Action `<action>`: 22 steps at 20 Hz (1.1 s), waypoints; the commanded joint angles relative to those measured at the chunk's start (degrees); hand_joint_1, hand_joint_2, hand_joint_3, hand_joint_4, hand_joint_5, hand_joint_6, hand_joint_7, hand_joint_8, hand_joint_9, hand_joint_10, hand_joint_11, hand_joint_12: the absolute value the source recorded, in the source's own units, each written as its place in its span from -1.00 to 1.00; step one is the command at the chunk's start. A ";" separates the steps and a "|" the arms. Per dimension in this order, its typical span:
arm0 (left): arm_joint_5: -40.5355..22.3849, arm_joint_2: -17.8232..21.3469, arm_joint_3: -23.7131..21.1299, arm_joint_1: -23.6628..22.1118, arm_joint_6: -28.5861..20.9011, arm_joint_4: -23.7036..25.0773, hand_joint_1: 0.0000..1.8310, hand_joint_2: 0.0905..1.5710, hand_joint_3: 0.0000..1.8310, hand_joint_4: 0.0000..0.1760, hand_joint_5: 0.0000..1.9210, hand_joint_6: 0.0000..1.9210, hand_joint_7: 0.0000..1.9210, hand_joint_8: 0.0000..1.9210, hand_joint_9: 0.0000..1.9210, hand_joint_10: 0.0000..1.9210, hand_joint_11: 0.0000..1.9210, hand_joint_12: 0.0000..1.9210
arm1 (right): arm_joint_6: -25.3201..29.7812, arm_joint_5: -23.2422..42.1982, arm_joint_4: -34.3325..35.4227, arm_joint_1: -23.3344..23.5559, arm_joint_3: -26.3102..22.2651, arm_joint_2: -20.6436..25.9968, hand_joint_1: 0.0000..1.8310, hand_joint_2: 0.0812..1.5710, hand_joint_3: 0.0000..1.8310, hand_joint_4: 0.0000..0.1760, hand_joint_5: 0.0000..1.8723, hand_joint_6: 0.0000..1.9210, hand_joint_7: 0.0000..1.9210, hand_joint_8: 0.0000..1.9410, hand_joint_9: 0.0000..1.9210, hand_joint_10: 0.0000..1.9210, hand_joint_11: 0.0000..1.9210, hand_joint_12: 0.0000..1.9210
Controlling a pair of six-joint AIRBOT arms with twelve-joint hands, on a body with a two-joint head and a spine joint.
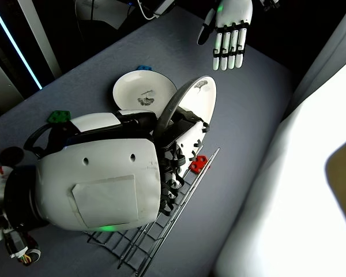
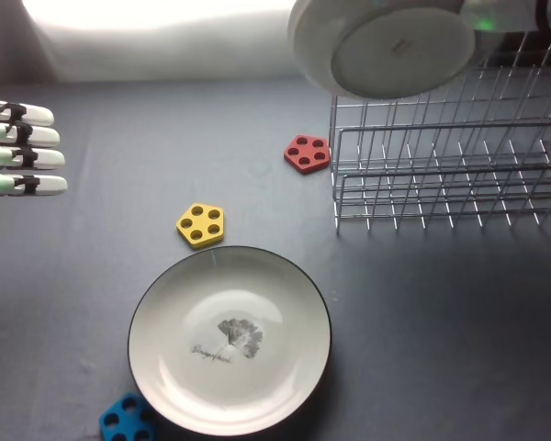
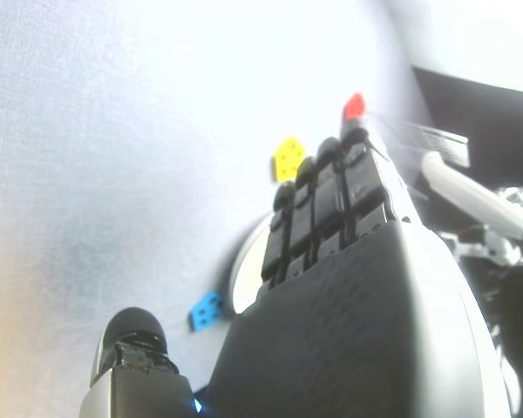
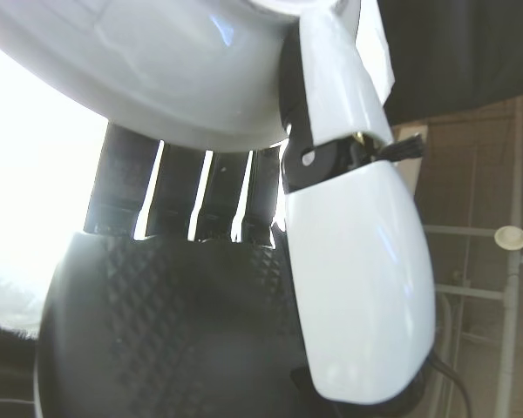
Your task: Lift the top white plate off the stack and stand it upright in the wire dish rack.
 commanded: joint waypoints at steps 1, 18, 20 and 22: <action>-3.14 0.44 0.24 -0.95 0.33 -4.25 -0.95 0.21 -1.00 -1.00 -0.93 -0.99 -0.92 -1.00 -0.94 -1.00 -0.92 -1.00 | 1.64 6.65 4.52 0.38 0.47 0.76 0.61 0.35 -1.00 -1.00 -0.10 0.19 0.03 -0.20 0.09 -0.12 0.06 0.27; -3.22 0.44 0.31 -0.96 0.35 -4.46 -0.91 0.20 -1.00 -1.00 -0.90 -1.00 -0.89 -1.00 -0.91 -1.00 -0.89 -0.99 | 6.18 5.06 5.93 -2.65 3.45 0.59 0.63 0.32 -1.00 -1.00 -0.06 0.04 0.11 -0.35 0.16 -0.21 0.02 0.43; -3.49 0.42 0.40 -0.96 0.35 -4.53 -0.93 0.21 -1.00 -1.00 -0.92 -1.00 -0.91 -1.00 -0.91 -1.00 -0.89 -0.99 | 6.69 5.06 6.02 -2.95 3.78 0.49 0.64 0.31 -1.00 -1.00 -0.03 0.02 0.15 -0.41 0.19 -0.26 0.01 0.43; -3.78 0.33 0.48 -0.97 0.35 -4.56 -0.94 0.21 -1.00 -1.00 -0.92 -1.00 -0.90 -1.00 -0.90 -1.00 -0.88 -0.99 | 7.09 5.07 6.18 -3.33 4.11 0.39 0.64 0.30 -1.00 -1.00 -0.01 0.00 0.19 -0.48 0.19 -0.27 0.03 0.41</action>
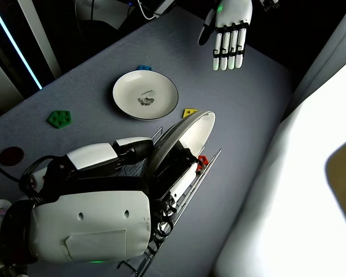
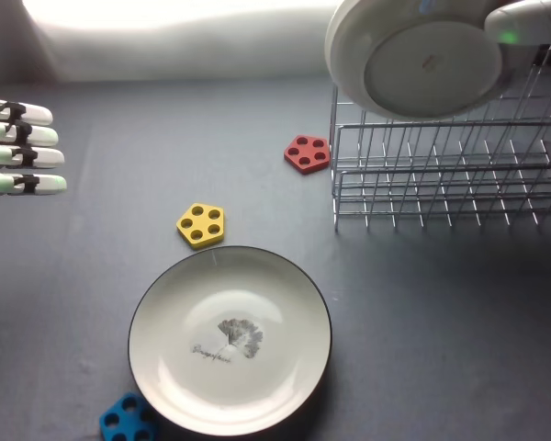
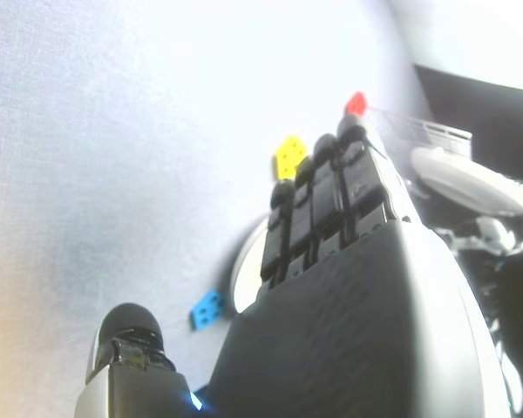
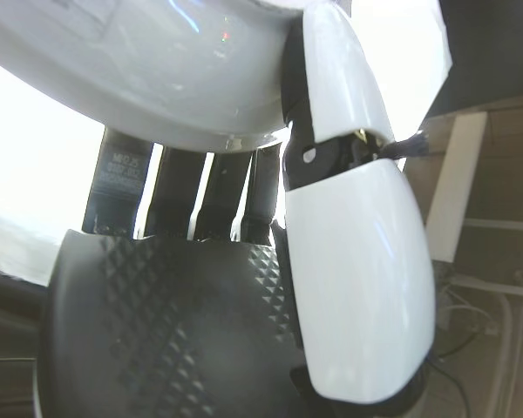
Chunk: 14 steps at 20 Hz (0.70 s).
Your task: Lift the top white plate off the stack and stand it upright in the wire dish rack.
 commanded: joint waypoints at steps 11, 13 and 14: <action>-3.87 0.33 0.36 -0.97 0.35 -4.44 -0.92 0.20 -1.00 -1.00 -0.91 -1.00 -0.89 -1.00 -0.89 -1.00 -0.88 -0.99 | 3.20 9.07 5.63 -2.70 2.46 -0.42 0.64 0.31 -1.00 -1.00 -0.05 0.05 0.16 -0.41 0.21 -0.32 0.03 0.41; -4.40 0.33 0.62 -0.97 0.37 -4.45 -0.92 0.20 -1.00 -1.00 -0.92 -1.00 -0.91 -1.00 -0.90 -1.00 -0.89 -0.99 | 3.45 9.43 5.80 -3.05 3.02 -0.66 0.64 0.31 -1.00 -1.00 -0.04 0.03 0.15 -0.40 0.21 -0.33 0.02 0.42; -4.40 0.33 0.71 -0.97 0.37 -4.45 -0.91 0.21 -1.00 -1.00 -0.92 -1.00 -0.90 -1.00 -0.90 -1.00 -0.88 -0.99 | 3.66 9.49 5.85 -3.18 3.28 -0.80 0.64 0.31 -1.00 -1.00 -0.04 0.04 0.15 -0.40 0.20 -0.31 0.02 0.43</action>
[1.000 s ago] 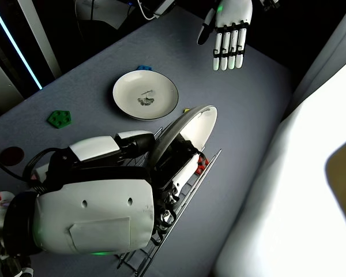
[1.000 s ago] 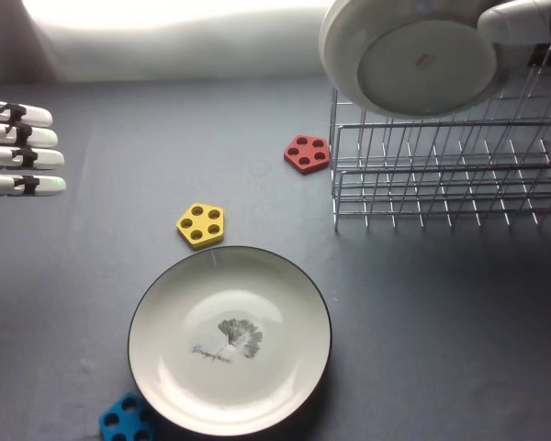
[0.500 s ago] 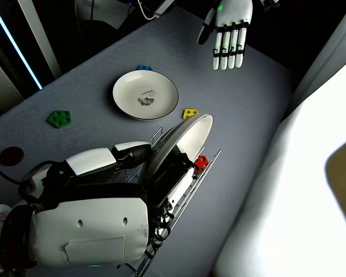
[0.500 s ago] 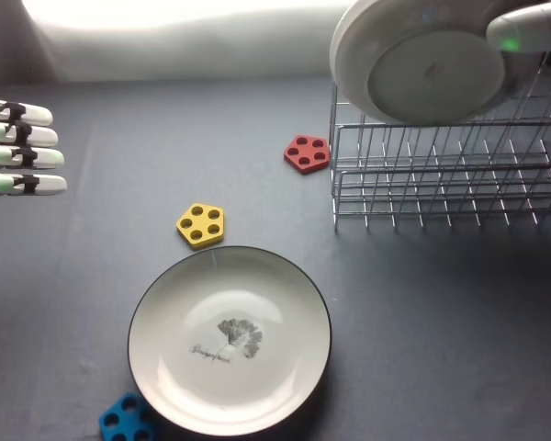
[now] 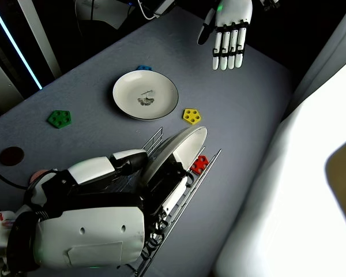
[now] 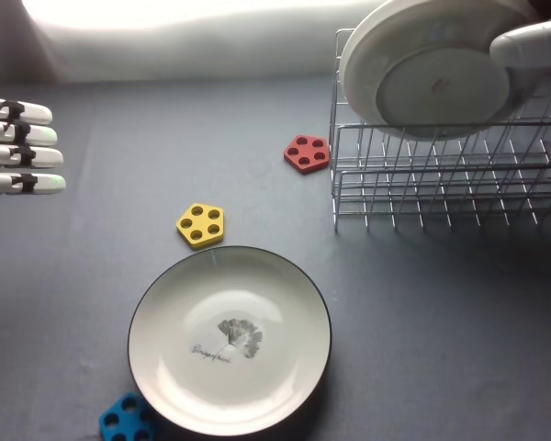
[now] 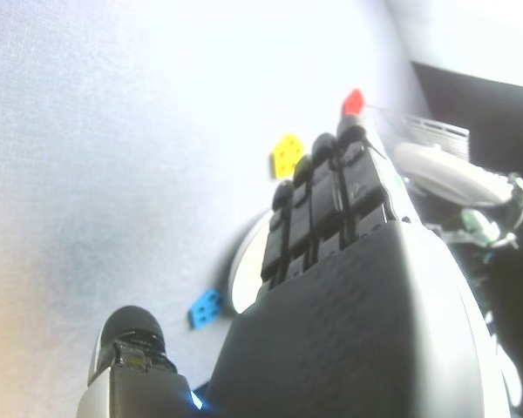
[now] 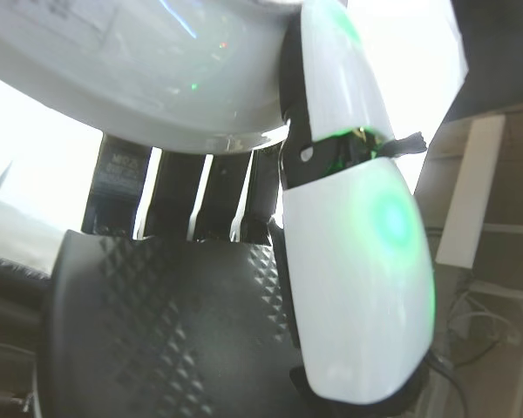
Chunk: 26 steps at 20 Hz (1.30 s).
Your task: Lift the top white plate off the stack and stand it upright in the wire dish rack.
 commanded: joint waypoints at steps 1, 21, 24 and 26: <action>-3.45 0.35 0.23 -0.97 0.38 -4.61 -0.91 0.21 -1.00 -1.00 -0.92 -1.00 -0.90 -1.00 -0.89 -0.99 -0.87 -0.99 | 1.91 8.10 5.12 0.24 0.63 0.75 0.64 0.31 -1.00 -1.00 -0.05 0.04 0.15 -0.40 0.20 -0.30 0.03 0.42; -7.88 -2.07 6.00 -0.35 -0.36 -4.63 -0.92 0.20 -1.00 -1.00 -0.93 -1.00 -0.92 -1.00 -0.92 -1.00 -0.90 -1.00 | 2.64 10.35 6.23 -3.83 5.01 -2.05 0.64 0.30 -1.00 -1.00 -0.01 -0.01 0.17 -0.48 0.21 -0.29 0.00 0.45; -7.49 -2.26 5.36 -0.32 -1.25 -4.63 -0.91 0.20 -1.00 -1.00 -0.92 -0.99 -0.91 -0.99 -0.91 -0.99 -0.90 -1.00 | 2.64 10.47 6.35 -4.23 5.78 -2.44 0.64 0.30 -1.00 -1.00 -0.01 0.00 0.17 -0.48 0.21 -0.29 0.02 0.42; -7.32 -2.27 5.10 -0.30 -1.35 -4.61 -0.92 0.20 -1.00 -1.00 -0.92 -0.99 -0.90 -0.99 -0.90 -0.99 -0.89 -0.99 | 2.64 10.51 6.46 -4.39 6.12 -2.63 0.64 0.30 -1.00 -1.00 -0.02 0.02 0.14 -0.39 0.19 -0.31 0.05 0.38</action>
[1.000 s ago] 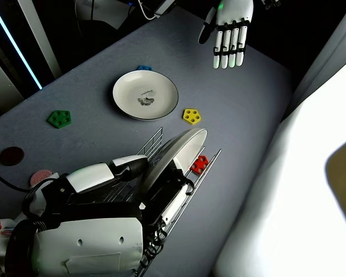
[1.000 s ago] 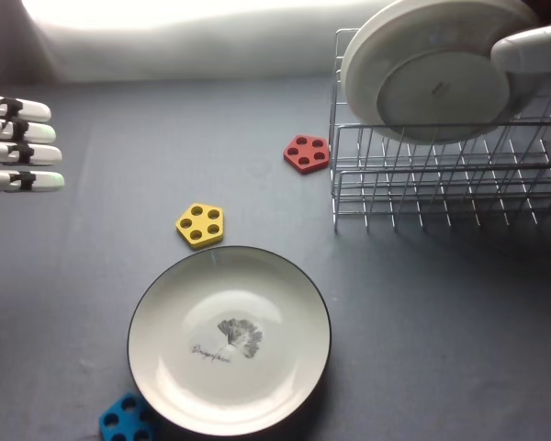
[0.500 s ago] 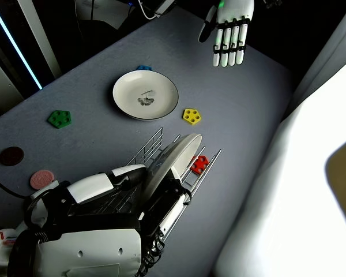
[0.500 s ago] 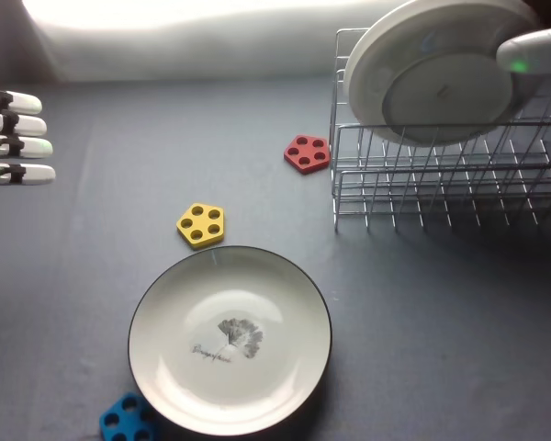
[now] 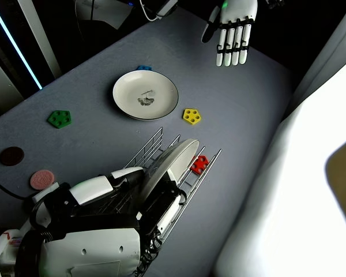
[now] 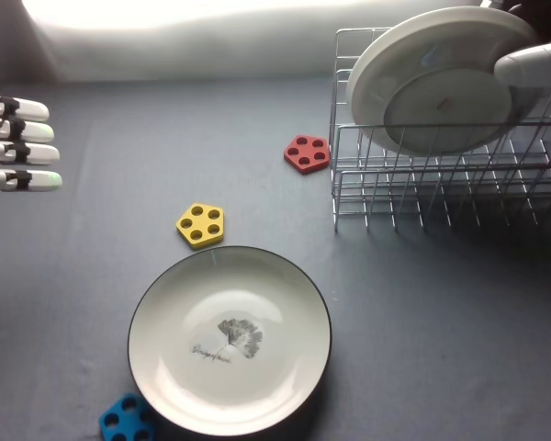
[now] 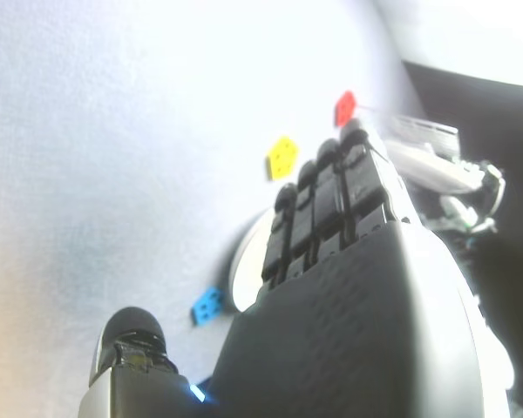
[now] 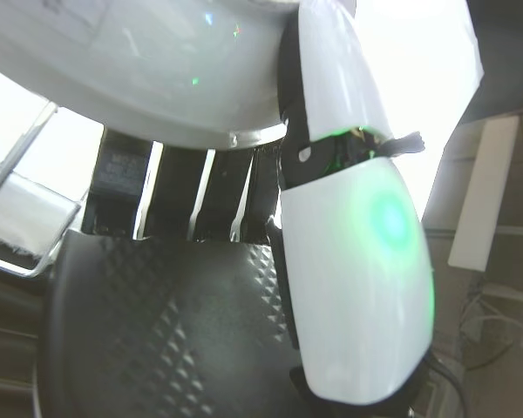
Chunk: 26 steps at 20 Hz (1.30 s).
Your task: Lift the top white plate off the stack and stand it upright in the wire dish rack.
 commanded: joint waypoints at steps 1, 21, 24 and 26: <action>-3.51 0.33 -0.07 -0.96 -0.36 -4.75 -0.92 0.20 -1.00 -1.00 -0.92 -0.99 -0.90 -0.99 -0.90 -0.99 -0.89 -0.99 | 1.41 7.27 5.09 0.20 0.66 0.78 0.54 0.31 -1.00 -1.00 0.01 0.06 0.16 -0.36 0.21 -0.21 0.13 -0.24; -7.54 0.98 -2.65 -0.85 0.28 -7.67 -0.92 0.19 -1.00 -1.00 -0.88 -1.00 -0.87 -1.00 -0.88 -1.00 -0.85 -0.98 | 1.41 8.10 5.17 -1.41 2.21 -0.43 0.28 0.37 -1.00 -1.00 0.07 -0.03 0.09 -0.96 0.19 -1.00 0.22 -0.98; -7.83 1.12 -2.67 -0.85 0.42 -7.80 -0.92 0.18 -1.00 -1.00 -0.90 -1.00 -0.90 -1.00 -0.90 -1.00 -0.88 -0.99 | 1.41 8.33 5.22 -1.41 2.40 -0.43 0.27 0.39 -1.00 -1.00 0.03 0.02 0.06 -1.00 0.14 -1.00 0.18 -1.00; -7.82 1.33 -2.71 -0.85 0.40 -7.97 -0.93 0.19 -1.00 -1.00 -0.90 -1.00 -0.89 -0.99 -0.89 -0.99 -0.86 -0.99 | 1.41 8.40 5.22 -1.41 2.51 -0.43 0.35 0.28 -1.00 -1.00 -0.07 -0.87 0.00 -1.00 0.08 -1.00 0.14 -0.99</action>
